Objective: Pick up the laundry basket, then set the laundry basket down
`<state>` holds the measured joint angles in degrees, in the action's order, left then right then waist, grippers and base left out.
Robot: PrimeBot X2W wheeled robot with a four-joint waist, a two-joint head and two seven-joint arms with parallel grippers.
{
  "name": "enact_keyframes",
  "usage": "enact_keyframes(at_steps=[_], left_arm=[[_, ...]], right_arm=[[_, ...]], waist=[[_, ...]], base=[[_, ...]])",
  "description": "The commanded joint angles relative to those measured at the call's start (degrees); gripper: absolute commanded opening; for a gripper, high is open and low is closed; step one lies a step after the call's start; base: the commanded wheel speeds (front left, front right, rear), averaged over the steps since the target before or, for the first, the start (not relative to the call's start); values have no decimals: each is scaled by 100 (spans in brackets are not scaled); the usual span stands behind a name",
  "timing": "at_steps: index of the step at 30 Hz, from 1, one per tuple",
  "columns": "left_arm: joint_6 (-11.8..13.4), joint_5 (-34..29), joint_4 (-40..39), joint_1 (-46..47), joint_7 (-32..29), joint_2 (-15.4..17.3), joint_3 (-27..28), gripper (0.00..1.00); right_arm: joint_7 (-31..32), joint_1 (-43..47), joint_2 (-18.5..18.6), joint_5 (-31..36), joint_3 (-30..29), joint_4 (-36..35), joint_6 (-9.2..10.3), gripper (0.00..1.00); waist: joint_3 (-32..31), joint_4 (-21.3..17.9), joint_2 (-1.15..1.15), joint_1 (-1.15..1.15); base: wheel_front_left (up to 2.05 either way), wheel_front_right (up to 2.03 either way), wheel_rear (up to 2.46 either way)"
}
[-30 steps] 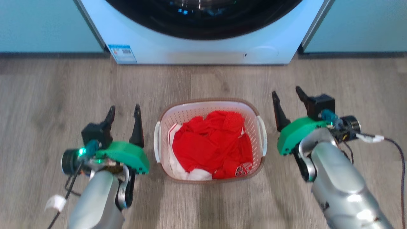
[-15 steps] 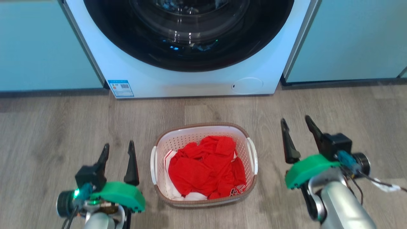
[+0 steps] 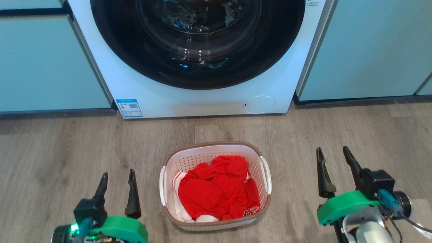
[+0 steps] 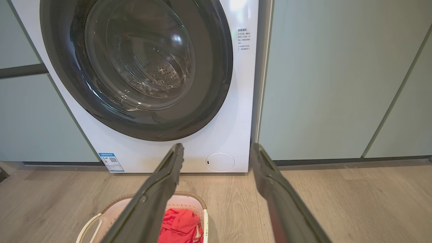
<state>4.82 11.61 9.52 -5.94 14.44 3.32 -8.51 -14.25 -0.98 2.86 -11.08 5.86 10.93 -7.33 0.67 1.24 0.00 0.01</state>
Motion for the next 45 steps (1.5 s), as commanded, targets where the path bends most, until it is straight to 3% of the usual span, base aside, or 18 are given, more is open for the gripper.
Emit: enact_keyframes(at_steps=[1,39,40,45], left_arm=[[5,-56,-224,111,56,-8,230,100],[-56,-150,-277,-63,56,-41,394,100],[-75,-109,-87,-233,0,-7,181,0],[-86,-30,229,-290,-39,-8,166,0]], right_arm=[[-74,-53,2,29,92,-228,-16,100],[-74,144,2,-24,219,-305,-16,100],[0,258,-19,-25,100,-133,0,0],[16,334,-35,-96,133,180,0,0]], waist=[[-39,-18,0,-1],[-180,33,0,-1],[-179,34,0,-1],[-177,33,0,-1]], base=[[0,0,0],[0,0,0],[0,0,0],[0,0,0]])
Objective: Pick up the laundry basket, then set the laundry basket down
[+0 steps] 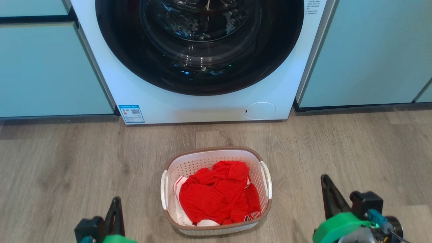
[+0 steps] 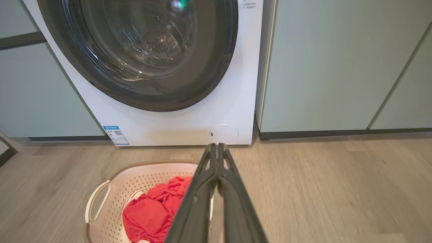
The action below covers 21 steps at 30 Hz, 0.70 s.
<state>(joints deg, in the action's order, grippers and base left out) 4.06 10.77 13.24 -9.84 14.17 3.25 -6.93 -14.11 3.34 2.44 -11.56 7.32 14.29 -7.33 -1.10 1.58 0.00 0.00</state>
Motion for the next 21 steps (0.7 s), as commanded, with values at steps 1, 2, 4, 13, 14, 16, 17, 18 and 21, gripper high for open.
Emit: enact_keyframes(at_steps=[1,2,4,13,14,16,17,18,21], left_arm=[[-20,121,-143,111,-26,0,16,0],[-29,189,-142,122,-42,0,26,0],[-47,324,-138,146,-74,3,45,0],[-140,990,-111,272,-229,12,139,0],[-149,1056,-109,284,-245,13,148,0],[-167,1189,-106,308,-276,14,168,0],[-177,1255,-104,320,-291,15,177,0],[-186,1321,-102,332,-307,15,187,0],[-213,1520,-97,368,-354,17,216,0]], right_arm=[[13,-99,11,-117,-18,-161,0,0],[25,-104,16,-188,-24,-162,0,0],[51,-119,26,-330,-36,-160,-1,0],[178,-196,70,-1024,-95,-140,-2,0],[191,-203,73,-1092,-101,-139,-2,0],[217,-217,80,-1229,-115,-137,-2,0],[230,-224,83,-1297,-121,-136,-2,0],[243,-230,87,-1365,-128,-135,-2,0],[283,-250,96,-1569,-149,-133,-3,0]], waist=[[2,-2,0,0],[3,-3,0,0],[5,-5,0,0],[15,-18,0,0],[16,-20,0,0],[18,-22,0,0],[19,-23,0,0],[20,-25,0,0],[23,-29,0,0]], base=[[0,0,0],[0,0,0],[0,0,0],[0,0,0],[0,0,0],[0,0,0],[0,0,0],[0,0,0],[0,0,0]])
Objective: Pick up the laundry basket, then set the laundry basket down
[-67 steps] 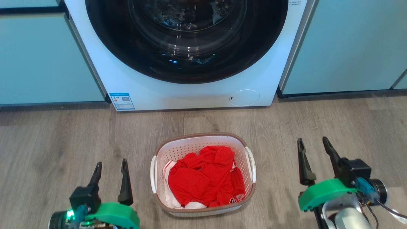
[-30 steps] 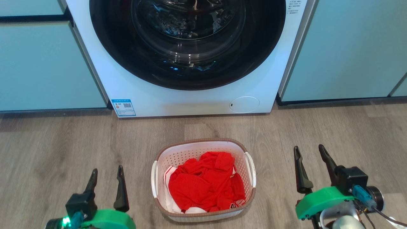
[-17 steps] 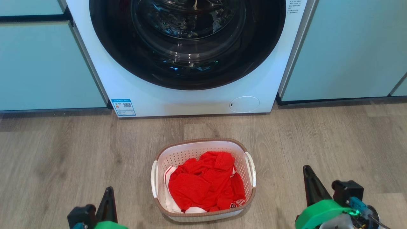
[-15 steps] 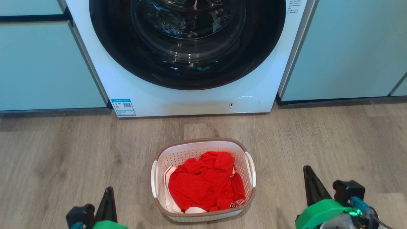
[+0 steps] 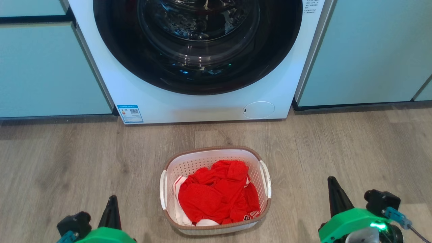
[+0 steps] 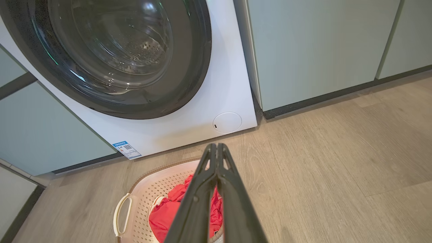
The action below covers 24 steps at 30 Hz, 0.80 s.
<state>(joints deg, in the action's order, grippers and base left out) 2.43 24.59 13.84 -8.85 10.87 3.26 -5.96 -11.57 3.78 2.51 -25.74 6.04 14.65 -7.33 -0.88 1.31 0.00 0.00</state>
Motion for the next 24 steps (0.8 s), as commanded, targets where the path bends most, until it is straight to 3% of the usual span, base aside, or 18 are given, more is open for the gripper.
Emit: enact_keyframes(at_steps=[1,24], left_arm=[[-60,204,-155,282,-40,16,129,0],[-263,1649,-118,546,-392,21,350,0]], right_arm=[[43,-301,93,-220,-28,-168,-3,0],[357,-446,143,-1691,-209,-151,-6,0]], waist=[[2,-3,0,0],[25,-31,0,0]], base=[[0,0,0],[0,0,0]])
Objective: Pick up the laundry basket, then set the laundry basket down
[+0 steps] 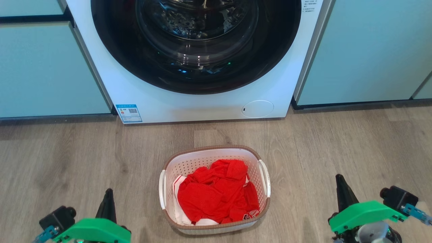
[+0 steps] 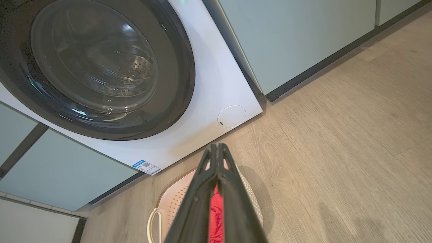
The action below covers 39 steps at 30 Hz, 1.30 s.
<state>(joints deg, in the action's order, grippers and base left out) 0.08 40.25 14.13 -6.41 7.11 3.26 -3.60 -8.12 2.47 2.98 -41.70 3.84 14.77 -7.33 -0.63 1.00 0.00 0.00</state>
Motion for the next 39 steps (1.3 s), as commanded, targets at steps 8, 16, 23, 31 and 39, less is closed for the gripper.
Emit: enact_keyframes(at_steps=[8,16,23,31,39], left_arm=[[-102,608,-134,398,-146,21,197,0],[-176,1131,-120,494,-277,20,282,0],[-240,1589,-108,579,-392,18,357,0],[-305,2043,-96,663,-508,16,432,0],[-379,2564,-82,760,-641,14,519,0]], right_arm=[[133,-368,108,-624,-63,-156,-7,0],[257,-421,118,-1150,-141,-149,-8,0],[368,-468,124,-1607,-211,-142,-9,0],[480,-515,129,-2061,-284,-136,-9,0],[610,-569,133,-2580,-370,-128,-10,0]], waist=[[8,-10,0,0],[17,-20,0,0],[24,-29,0,0],[31,-38,0,0],[39,-48,0,0]], base=[[0,0,0],[0,0,0],[0,0,0],[0,0,0],[0,0,0]])
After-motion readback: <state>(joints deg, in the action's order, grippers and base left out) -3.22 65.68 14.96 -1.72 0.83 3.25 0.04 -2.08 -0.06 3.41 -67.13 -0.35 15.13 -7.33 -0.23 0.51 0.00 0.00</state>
